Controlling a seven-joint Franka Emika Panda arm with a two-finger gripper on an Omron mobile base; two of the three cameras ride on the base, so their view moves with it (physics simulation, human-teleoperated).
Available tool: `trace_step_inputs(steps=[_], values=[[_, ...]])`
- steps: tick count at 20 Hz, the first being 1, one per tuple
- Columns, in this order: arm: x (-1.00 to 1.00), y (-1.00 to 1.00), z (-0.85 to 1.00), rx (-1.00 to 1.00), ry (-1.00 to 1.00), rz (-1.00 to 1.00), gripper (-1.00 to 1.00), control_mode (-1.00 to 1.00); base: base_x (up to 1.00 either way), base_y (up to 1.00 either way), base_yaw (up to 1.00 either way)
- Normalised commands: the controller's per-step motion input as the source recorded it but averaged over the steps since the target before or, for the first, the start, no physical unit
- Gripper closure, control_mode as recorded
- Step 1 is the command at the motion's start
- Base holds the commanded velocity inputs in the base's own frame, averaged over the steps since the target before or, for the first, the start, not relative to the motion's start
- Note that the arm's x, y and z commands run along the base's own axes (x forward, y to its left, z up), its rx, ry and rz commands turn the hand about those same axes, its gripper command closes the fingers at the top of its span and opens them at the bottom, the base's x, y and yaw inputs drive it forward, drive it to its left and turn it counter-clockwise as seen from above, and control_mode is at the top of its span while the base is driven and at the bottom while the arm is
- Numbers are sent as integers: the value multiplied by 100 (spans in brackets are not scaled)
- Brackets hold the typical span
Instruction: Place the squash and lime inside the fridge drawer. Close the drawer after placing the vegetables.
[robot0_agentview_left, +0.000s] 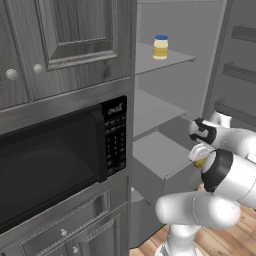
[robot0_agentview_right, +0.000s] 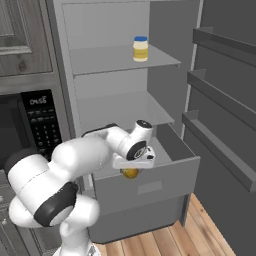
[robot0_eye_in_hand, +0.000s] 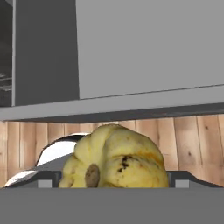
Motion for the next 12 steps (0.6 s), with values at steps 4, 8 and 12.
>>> trace_step_inputs(steps=[4,8,12], values=[[92,0,64,0,11,-4,100,-100,0,0,0],[96,0,11,0,13,-2,100,-100,0,0,0],[77,0,-49,0,10,0,100,-100,0,0,0]])
